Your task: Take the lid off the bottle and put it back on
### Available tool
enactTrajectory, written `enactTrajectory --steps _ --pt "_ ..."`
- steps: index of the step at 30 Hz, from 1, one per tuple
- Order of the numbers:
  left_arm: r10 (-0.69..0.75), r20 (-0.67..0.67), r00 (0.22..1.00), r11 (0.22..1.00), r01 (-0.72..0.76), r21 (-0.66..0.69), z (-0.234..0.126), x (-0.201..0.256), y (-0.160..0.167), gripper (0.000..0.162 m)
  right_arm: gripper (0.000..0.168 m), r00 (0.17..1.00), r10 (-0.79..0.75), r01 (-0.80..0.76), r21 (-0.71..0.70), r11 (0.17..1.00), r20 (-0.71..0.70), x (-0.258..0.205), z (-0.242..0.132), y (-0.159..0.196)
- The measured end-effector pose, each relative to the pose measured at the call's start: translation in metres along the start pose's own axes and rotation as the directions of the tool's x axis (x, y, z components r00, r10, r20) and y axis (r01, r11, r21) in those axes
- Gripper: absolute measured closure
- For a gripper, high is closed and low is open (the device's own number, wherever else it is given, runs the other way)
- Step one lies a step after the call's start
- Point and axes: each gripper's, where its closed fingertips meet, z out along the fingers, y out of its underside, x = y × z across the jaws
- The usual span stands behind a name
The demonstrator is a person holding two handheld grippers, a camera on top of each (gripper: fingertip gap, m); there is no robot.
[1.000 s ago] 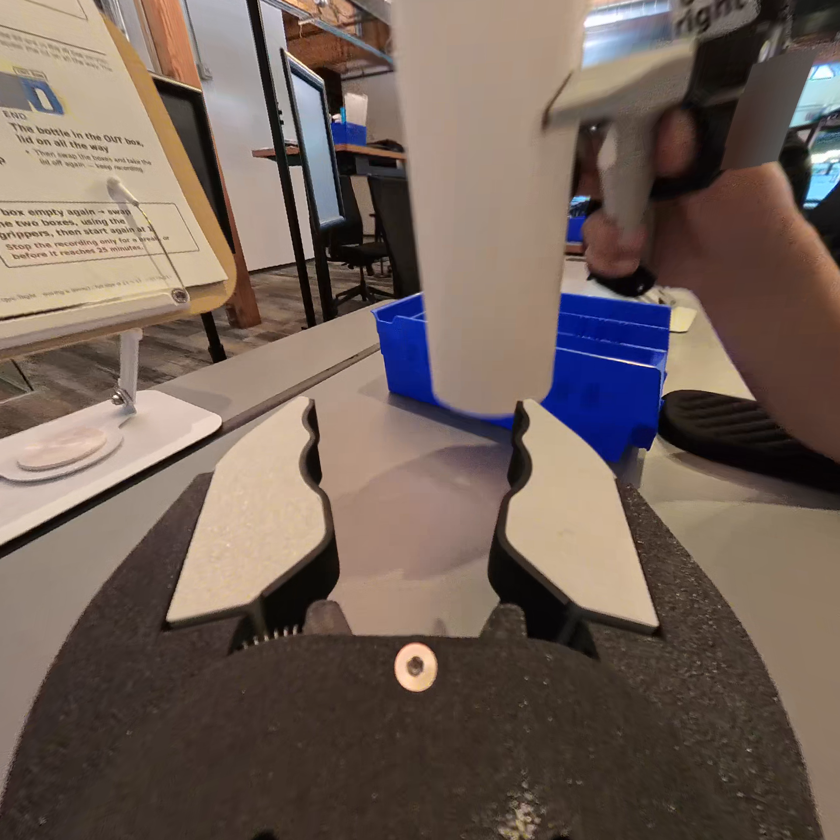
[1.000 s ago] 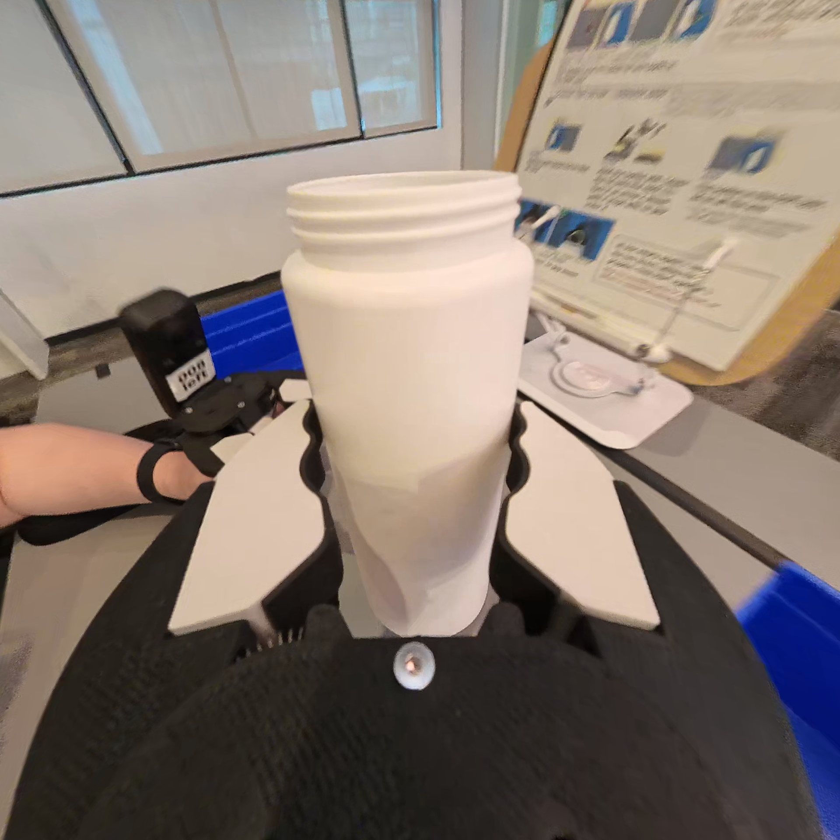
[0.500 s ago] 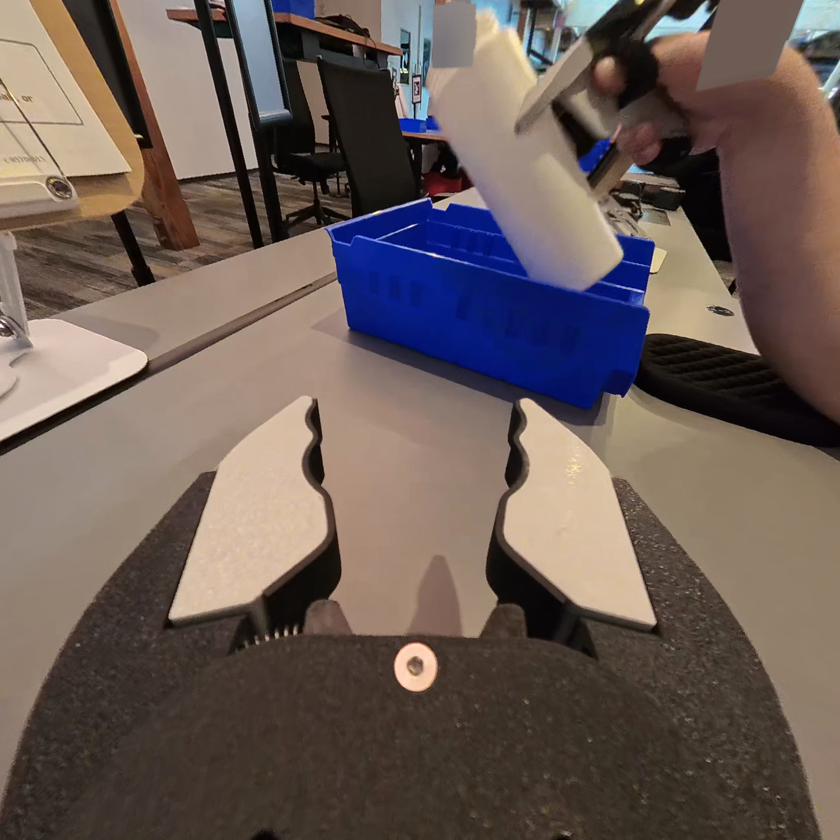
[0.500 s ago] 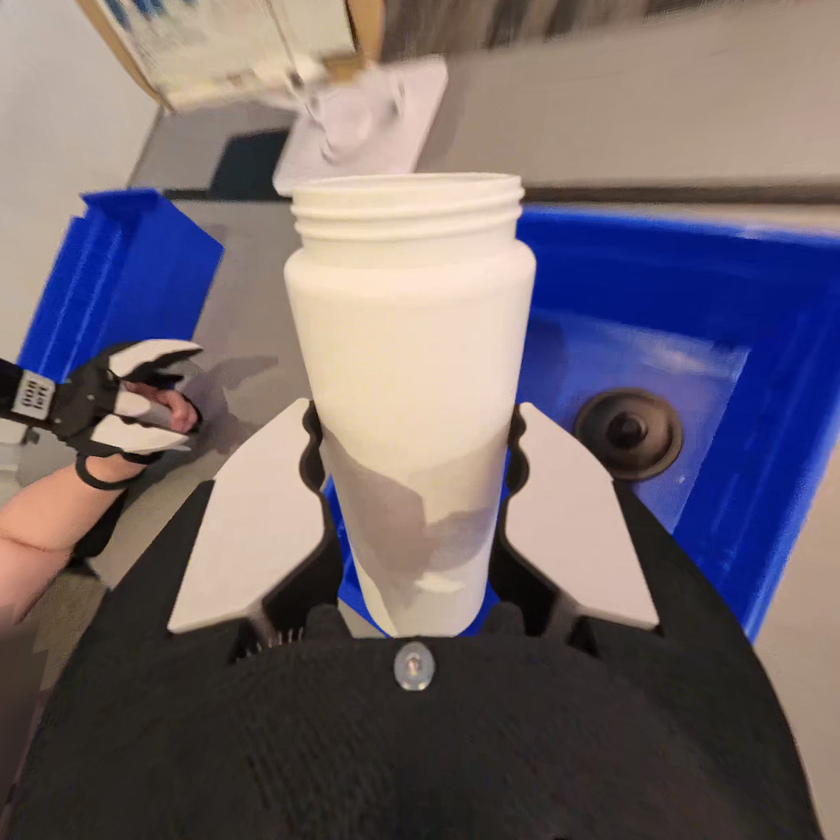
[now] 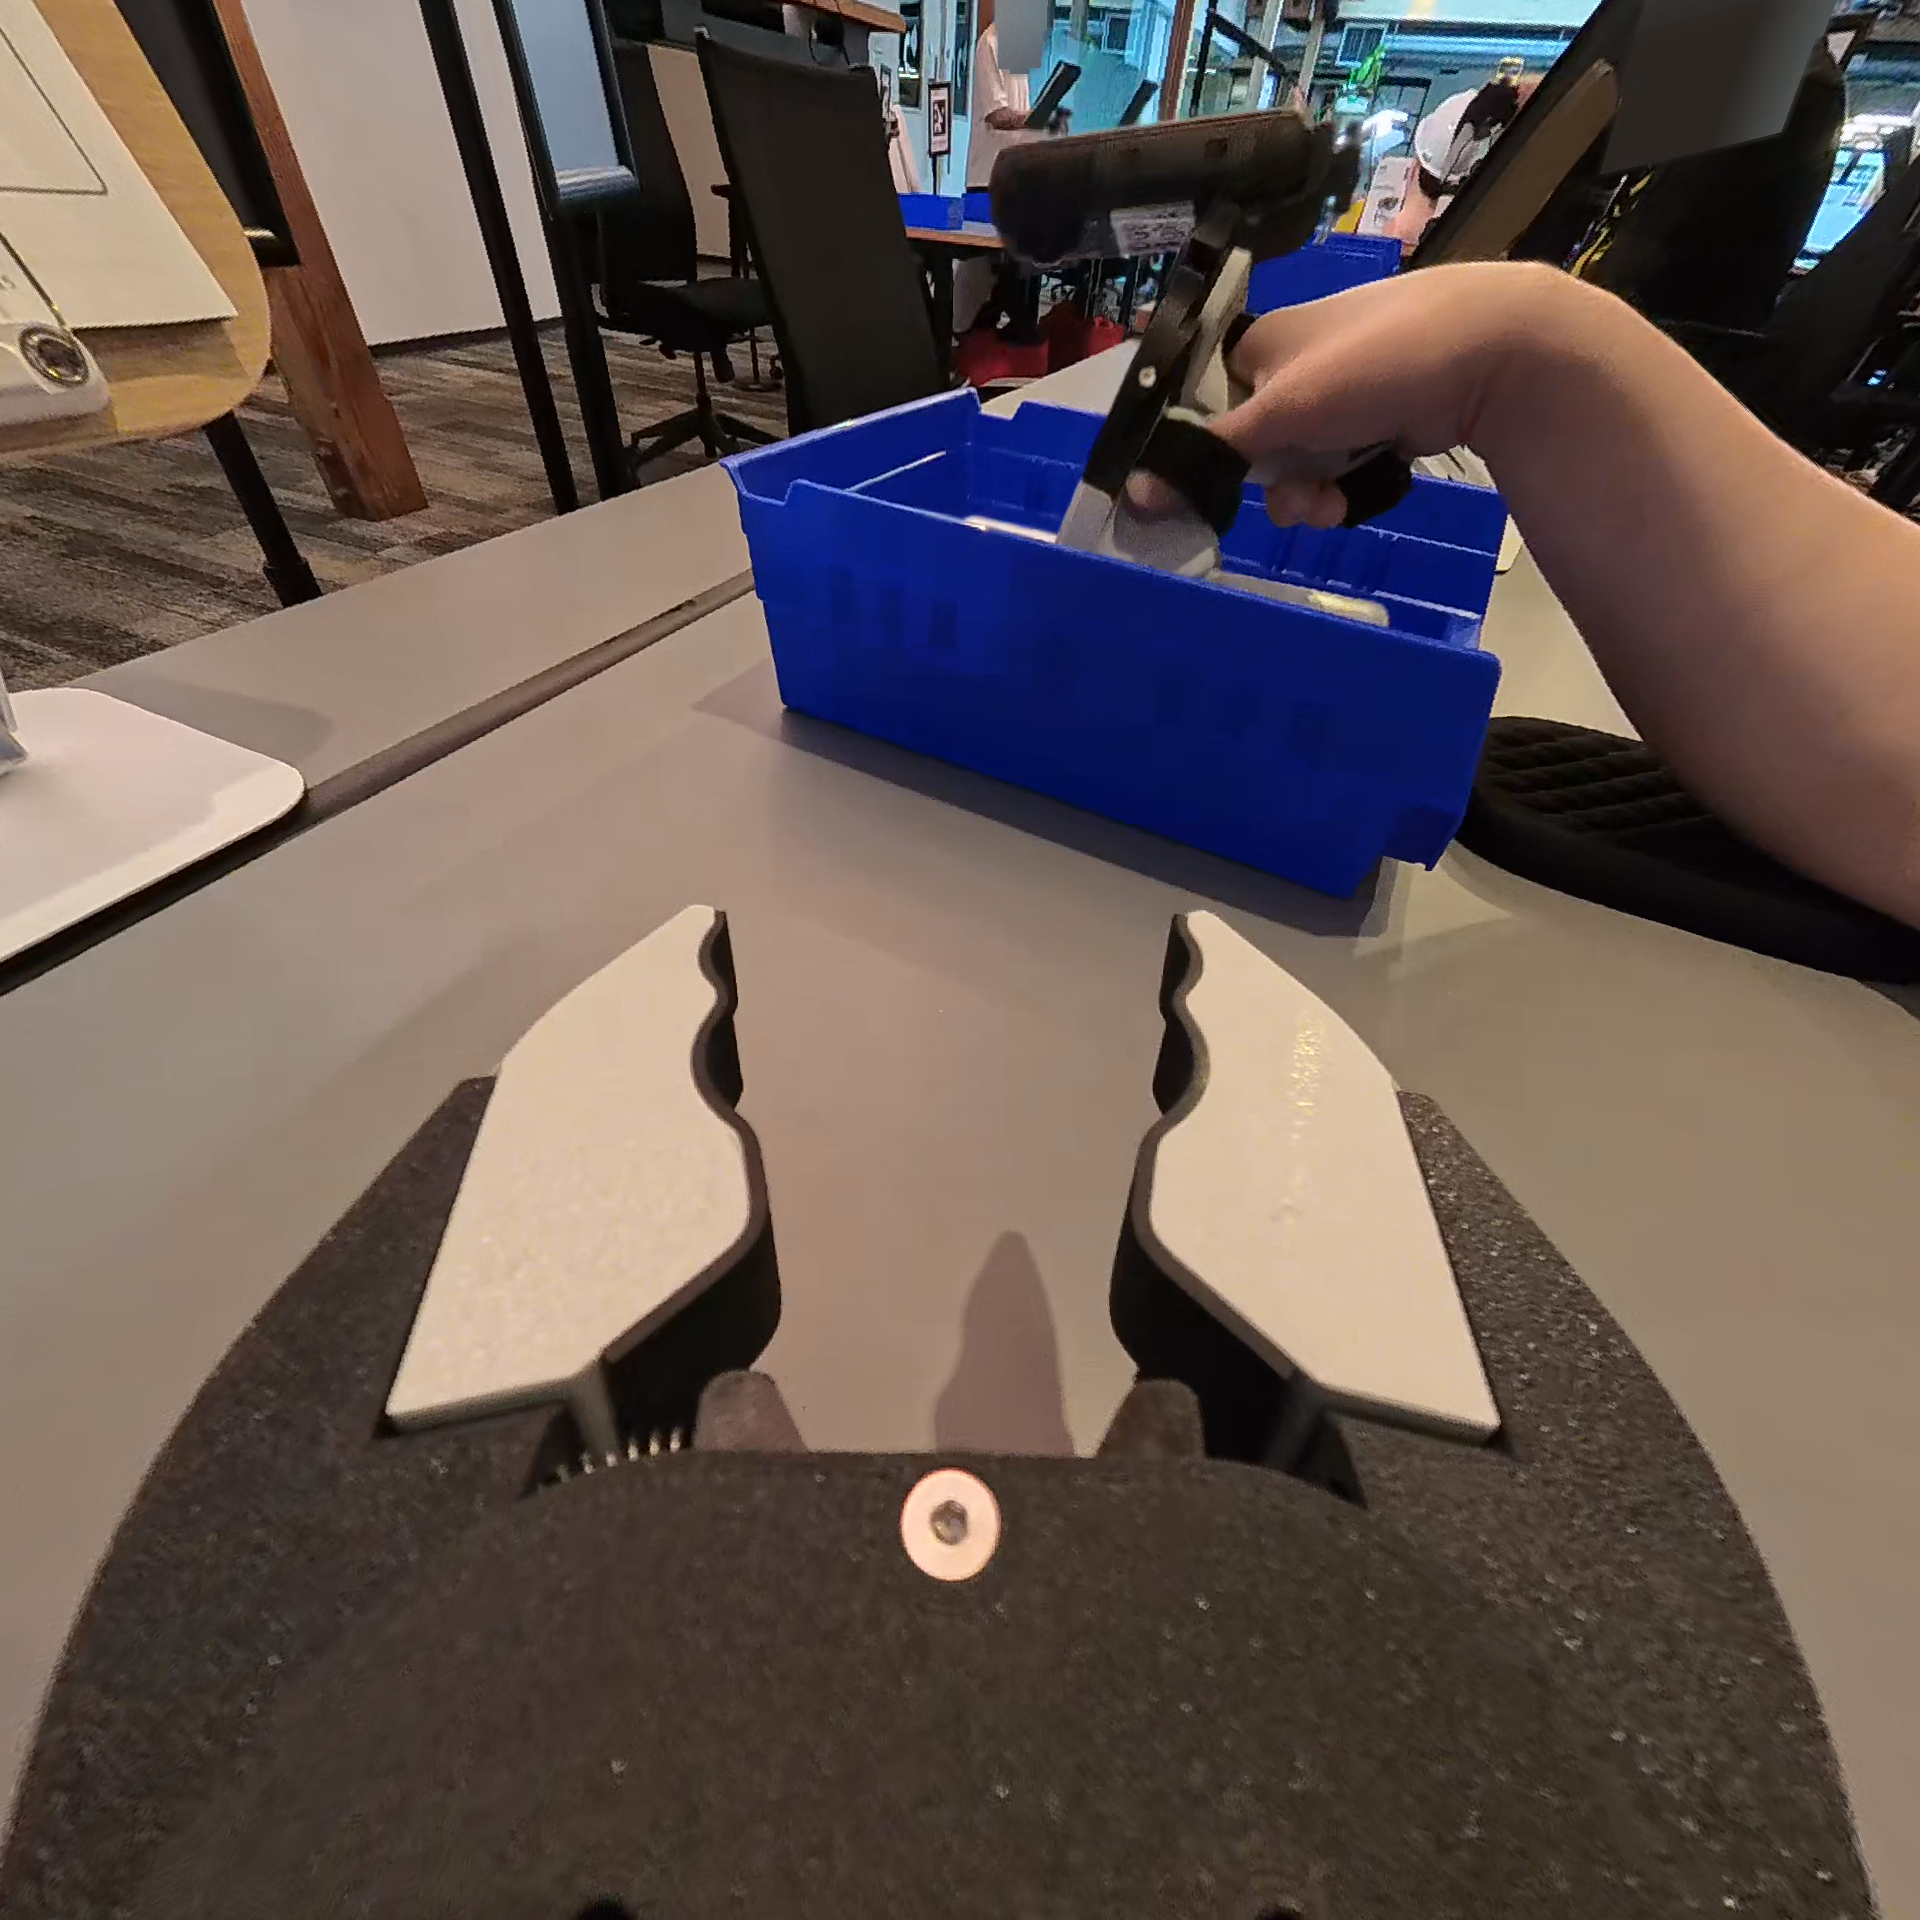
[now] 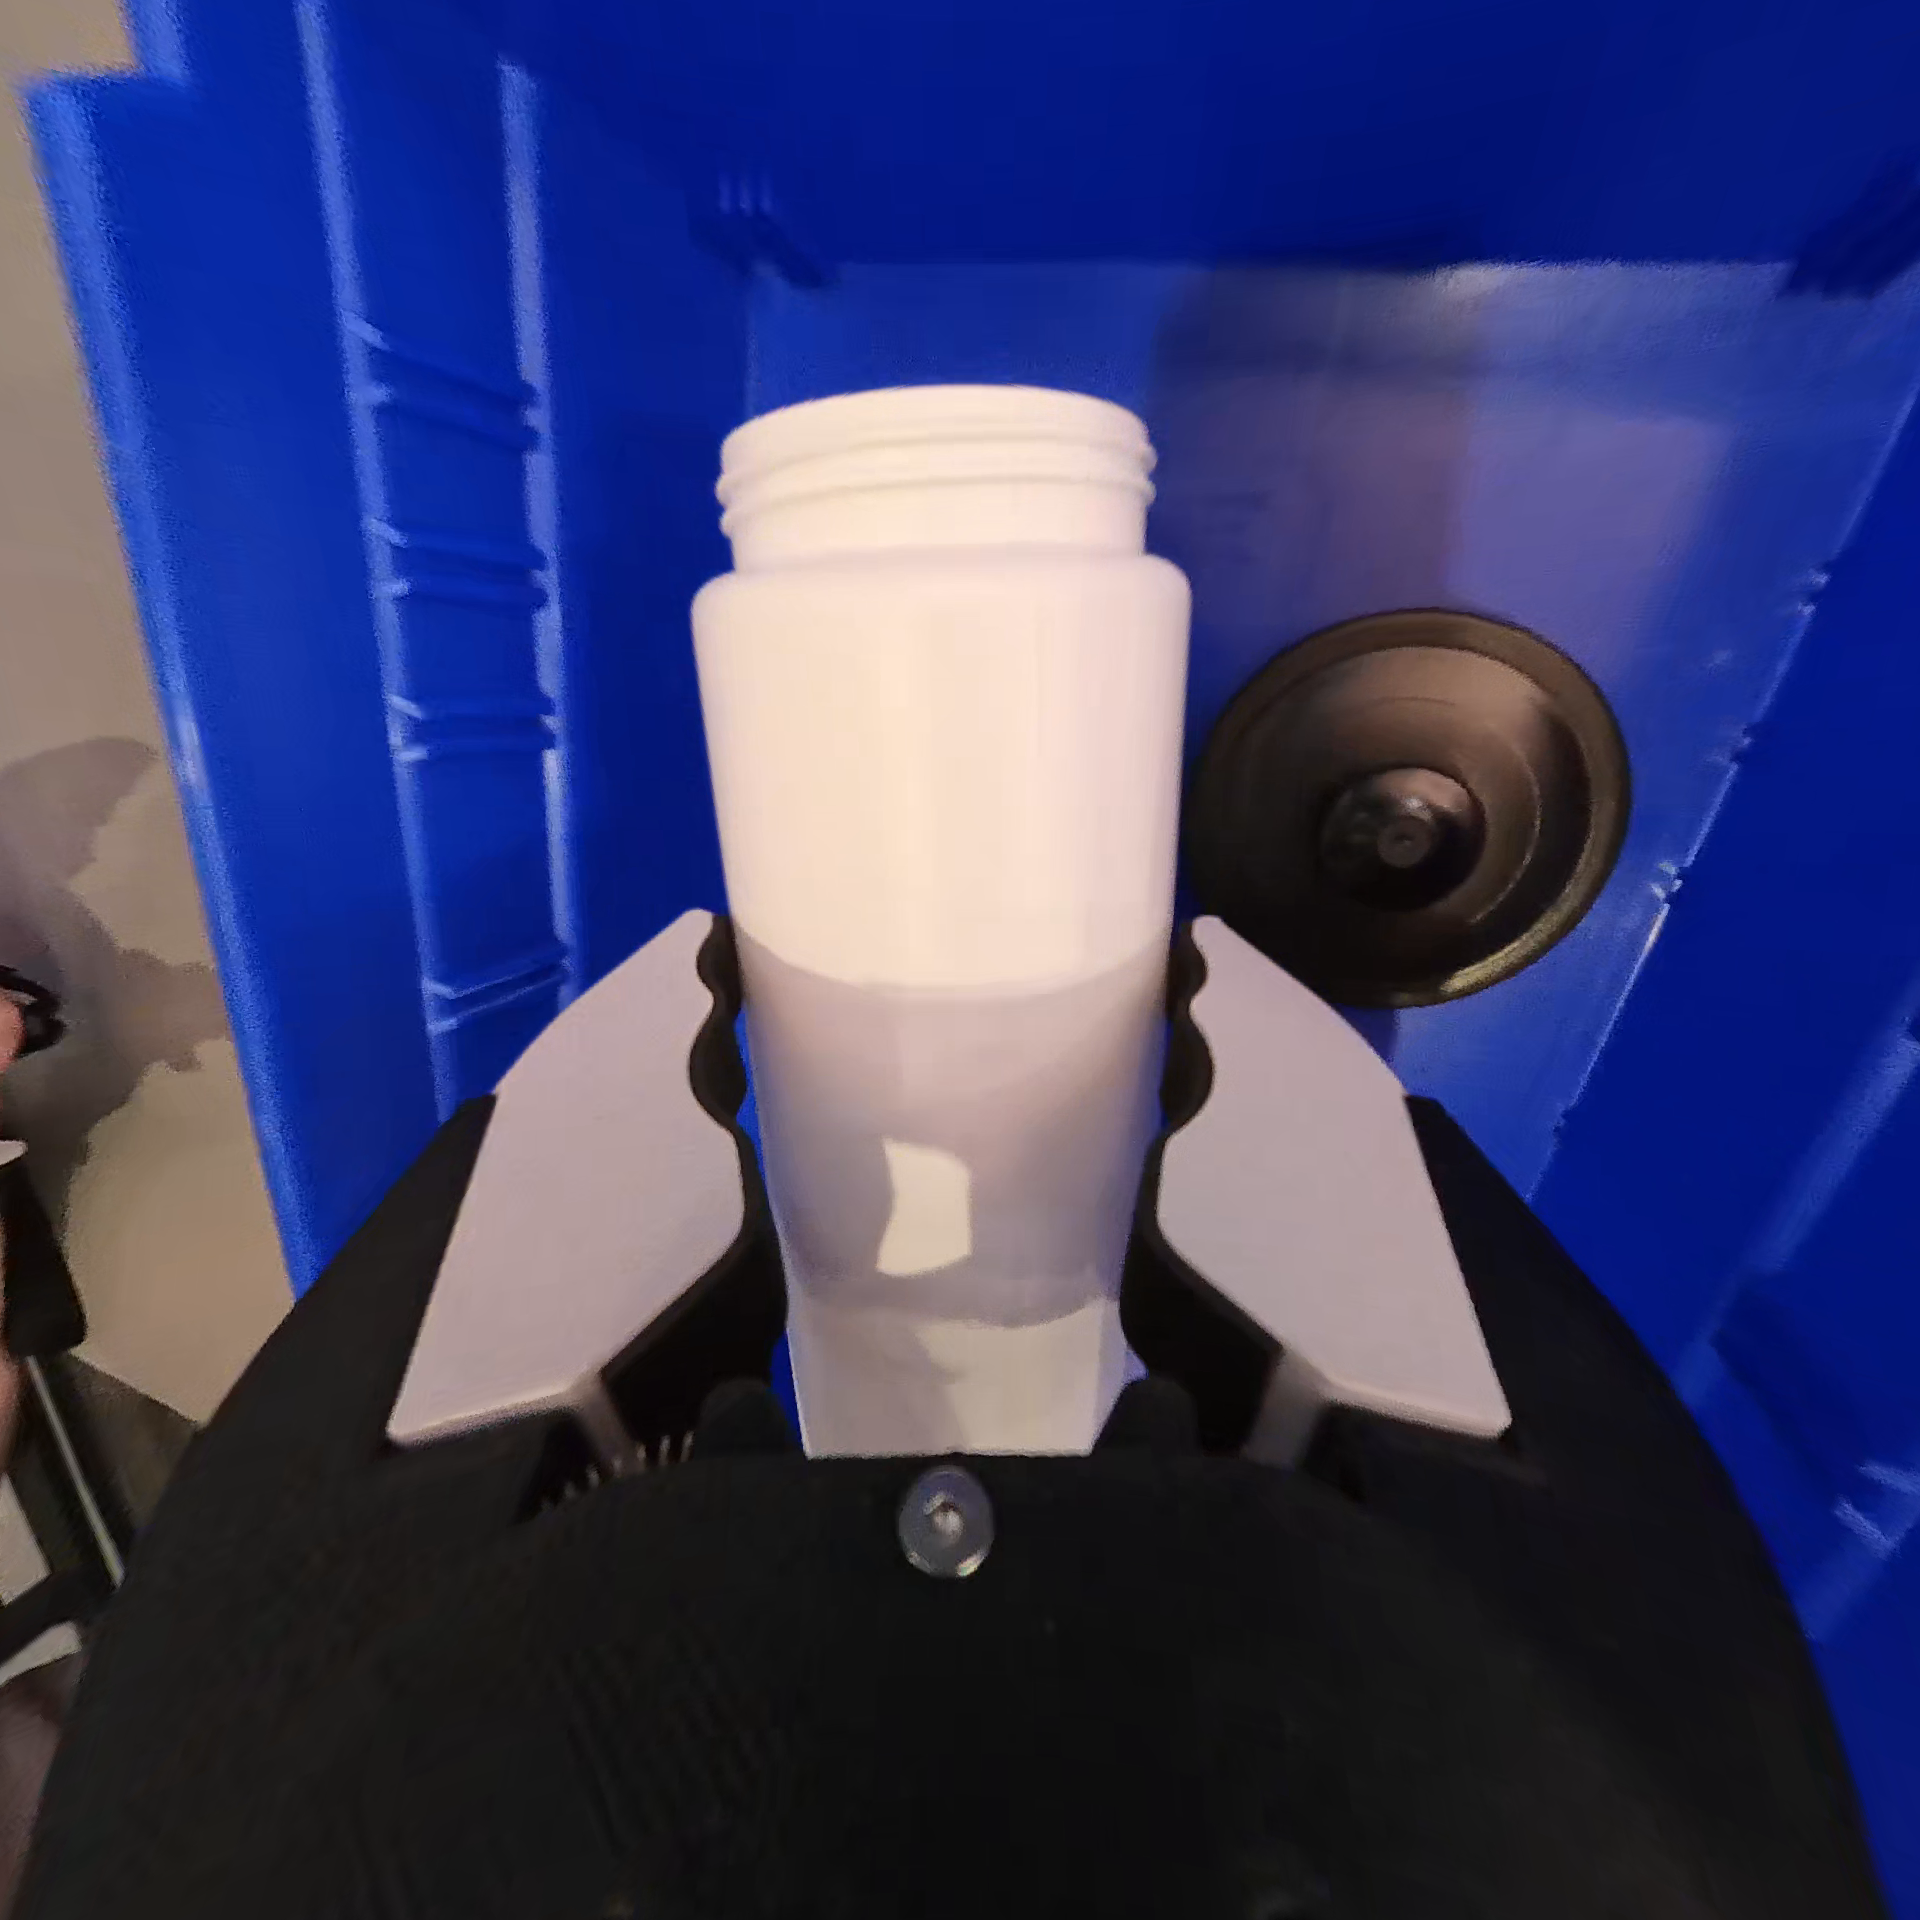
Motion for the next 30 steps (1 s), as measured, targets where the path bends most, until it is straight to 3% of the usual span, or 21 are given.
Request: enactTrajectory --steps 5,10,15,18,20,23,27,30 --pt "0.001 0.019 1.0 1.0 0.0 -0.019 0.0 -0.003 0.002 0.083 0.087 0.996 -0.04 0.04 -0.004 0.999 -0.074 0.0 0.001 -0.001" --pt "0.005 0.034 0.999 1.0 -0.005 -0.009 -0.003 -0.002 -0.006 0.082 0.085 0.966 -0.191 0.194 -0.001 0.981 -0.175 -0.005 -0.012 -0.005" --pt "0.055 0.052 0.997 0.998 -0.056 0.025 -0.02 0.003 -0.044 0.081 0.078 0.927 -0.313 0.357 0.224 0.907 -0.208 -0.035 -0.072 -0.024" --pt "0.11 0.129 0.985 0.994 -0.108 -0.027 -0.042 -0.007 -0.073 0.082 0.079 0.927 -0.279 0.36 0.383 0.851 -0.252 -0.027 -0.123 -0.03" --pt "0.158 0.21 0.965 0.984 -0.137 -0.114 -0.066 -0.023 -0.086 0.086 0.079 0.937 -0.215 0.32 0.433 0.843 -0.274 -0.003 -0.144 -0.028" --pt "0.215 0.422 0.881 0.96 -0.109 -0.26 -0.119 -0.065 -0.096 0.088 0.079 0.954 -0.08 0.194 0.39 0.9 -0.289 0.052 -0.146 -0.015" --pt "0.238 0.652 0.72 0.864 0.149 -0.481 -0.209 -0.123 -0.065 0.079 0.087 0.978 0.026 0.038 0.303 0.952 -0.206 0.095 -0.12 -0.003" --pt "0.198 0.804 0.56 0.818 0.358 -0.451 -0.274 -0.167 -0.04 0.086 0.089 0.974 0.047 0.004 0.225 0.974 -0.222 0.113 -0.102 0.005"
